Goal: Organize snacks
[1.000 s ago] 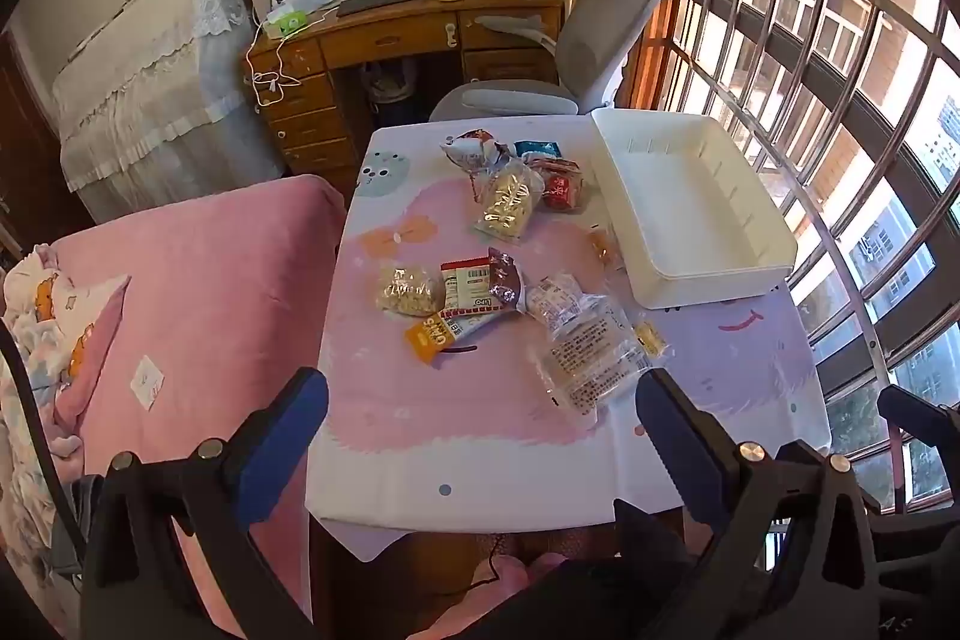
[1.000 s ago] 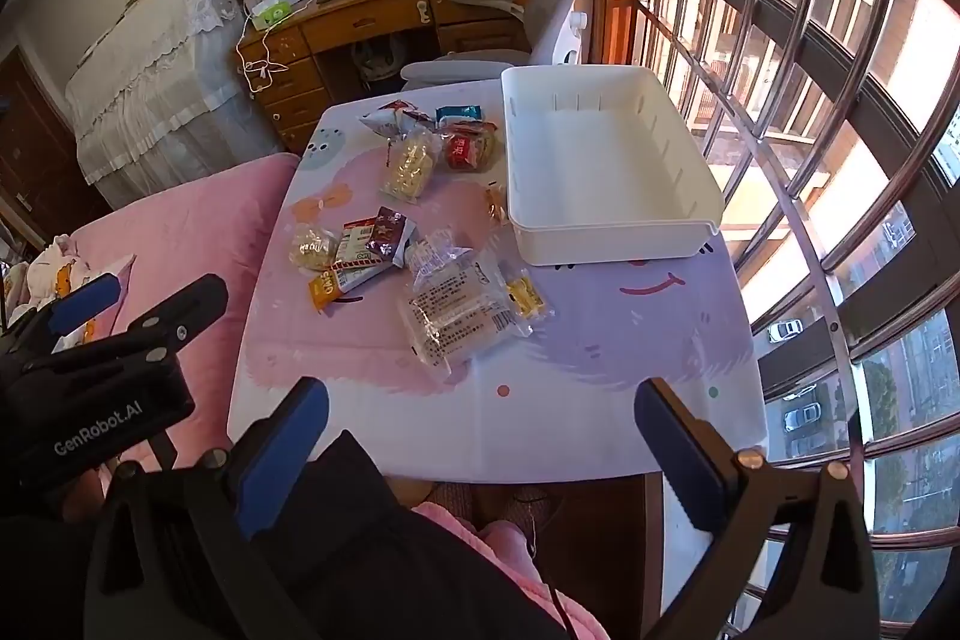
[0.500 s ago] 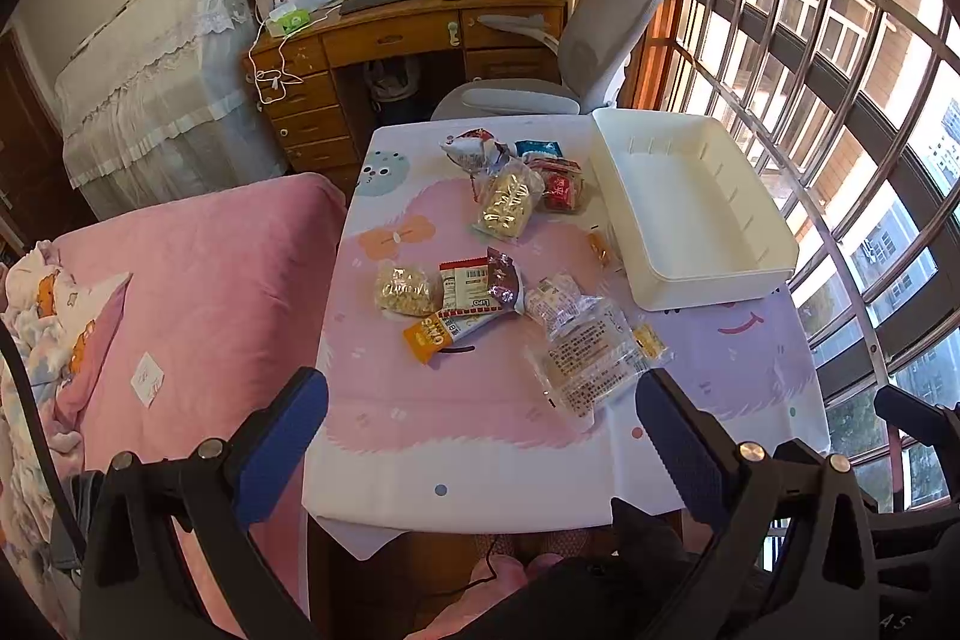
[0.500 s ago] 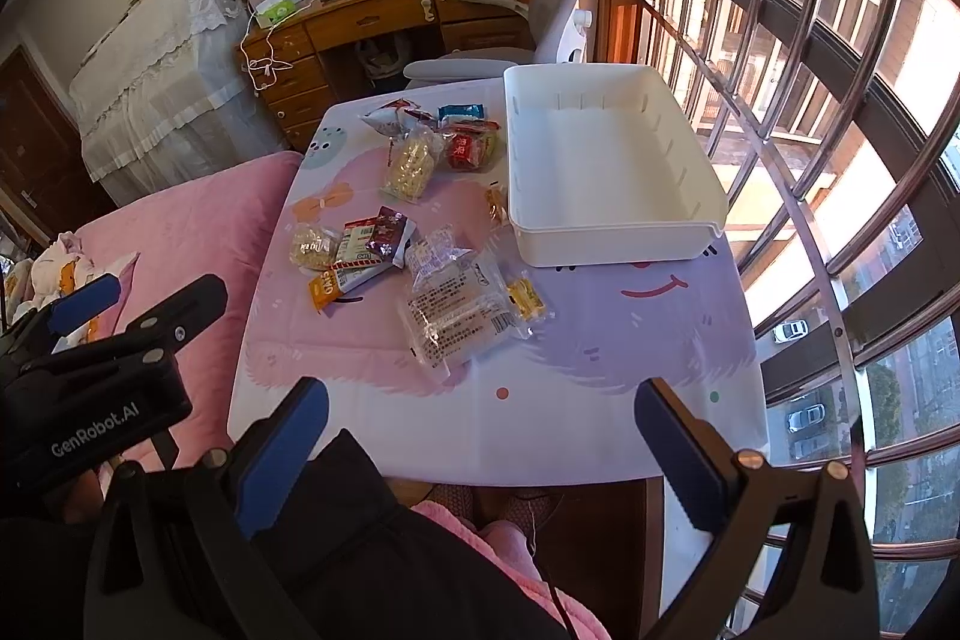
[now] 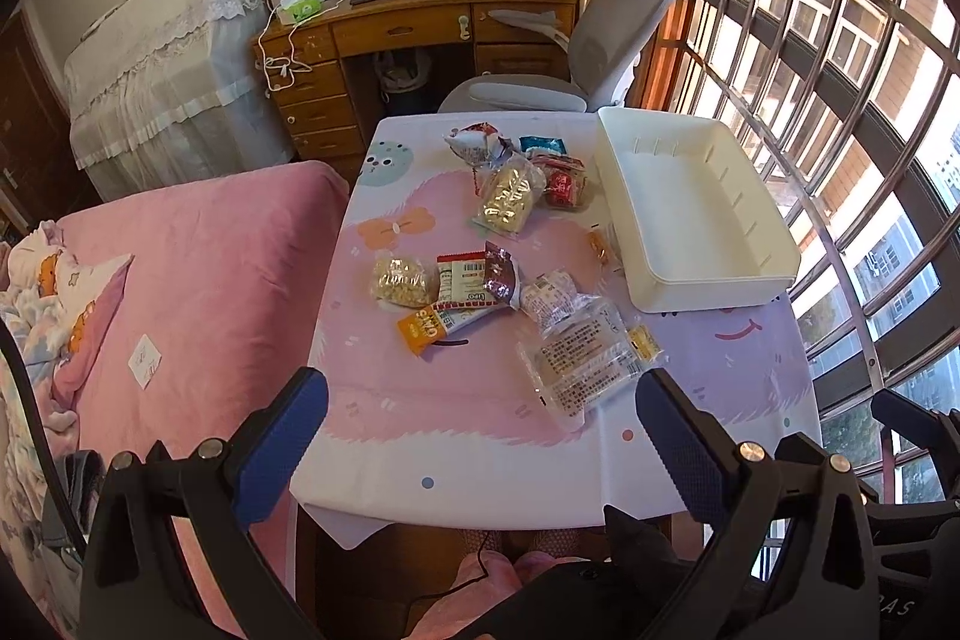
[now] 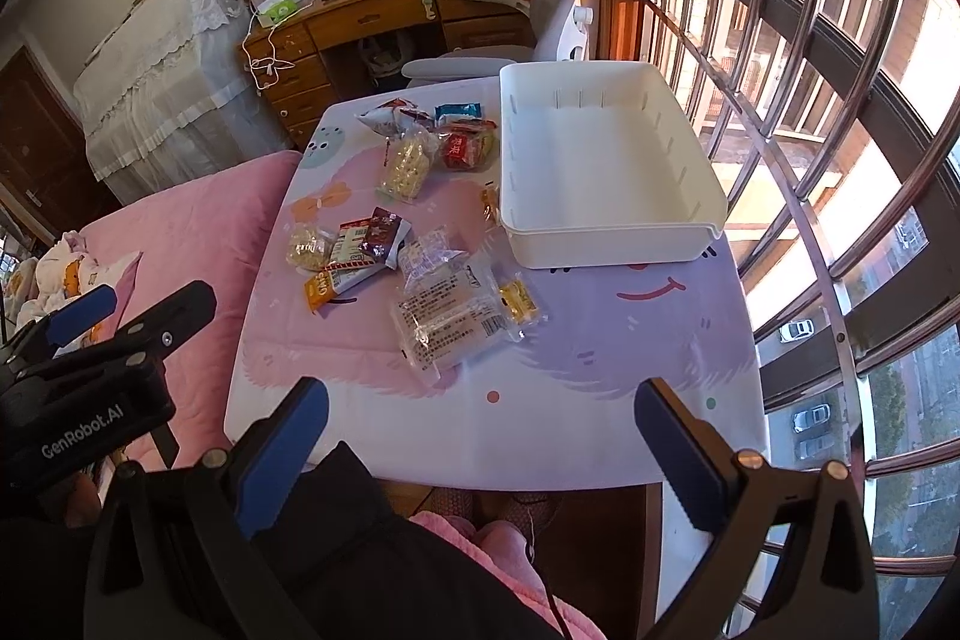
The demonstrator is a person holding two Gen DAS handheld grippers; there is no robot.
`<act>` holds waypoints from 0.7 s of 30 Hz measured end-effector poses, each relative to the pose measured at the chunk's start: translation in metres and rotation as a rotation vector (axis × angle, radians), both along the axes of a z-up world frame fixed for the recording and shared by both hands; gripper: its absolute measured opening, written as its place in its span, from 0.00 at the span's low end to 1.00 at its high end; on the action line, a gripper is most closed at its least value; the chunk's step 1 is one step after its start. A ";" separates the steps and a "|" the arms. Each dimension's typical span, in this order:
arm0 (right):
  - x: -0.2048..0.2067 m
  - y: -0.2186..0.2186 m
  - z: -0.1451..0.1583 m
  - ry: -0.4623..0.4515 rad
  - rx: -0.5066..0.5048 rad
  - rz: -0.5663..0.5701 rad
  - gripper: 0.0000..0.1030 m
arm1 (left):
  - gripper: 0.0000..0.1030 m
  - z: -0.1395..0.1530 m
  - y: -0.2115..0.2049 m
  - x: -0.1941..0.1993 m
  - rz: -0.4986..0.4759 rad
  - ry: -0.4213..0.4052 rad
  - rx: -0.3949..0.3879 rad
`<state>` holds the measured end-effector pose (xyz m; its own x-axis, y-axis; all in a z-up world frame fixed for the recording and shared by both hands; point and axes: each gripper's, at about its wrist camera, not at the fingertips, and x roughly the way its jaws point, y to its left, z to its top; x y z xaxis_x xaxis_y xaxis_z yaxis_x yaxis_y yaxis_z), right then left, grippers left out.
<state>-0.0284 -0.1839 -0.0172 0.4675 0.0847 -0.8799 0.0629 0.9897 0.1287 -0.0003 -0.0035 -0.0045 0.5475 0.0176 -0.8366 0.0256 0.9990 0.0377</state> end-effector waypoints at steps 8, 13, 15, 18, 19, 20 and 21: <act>0.006 -0.019 -0.008 0.030 0.057 0.007 0.99 | 0.99 -0.012 -0.006 -0.003 0.030 0.051 0.001; 0.012 -0.027 -0.017 0.062 0.088 -0.016 0.99 | 0.99 -0.016 0.002 -0.001 0.051 0.072 -0.015; 0.014 -0.028 -0.020 0.073 0.097 -0.033 0.99 | 0.99 -0.016 0.008 0.001 0.058 0.068 -0.021; 0.017 -0.026 -0.023 0.083 0.111 -0.070 0.99 | 0.99 -0.017 0.016 0.007 0.045 0.069 -0.030; 0.019 -0.025 -0.024 0.086 0.113 -0.081 0.99 | 0.99 -0.017 0.019 0.009 0.039 0.068 -0.033; 0.021 -0.024 -0.025 0.089 0.115 -0.094 0.99 | 0.99 -0.016 0.023 0.012 0.031 0.064 -0.039; 0.022 -0.021 -0.025 0.090 0.118 -0.108 0.99 | 0.99 -0.016 0.028 0.016 0.020 0.059 -0.047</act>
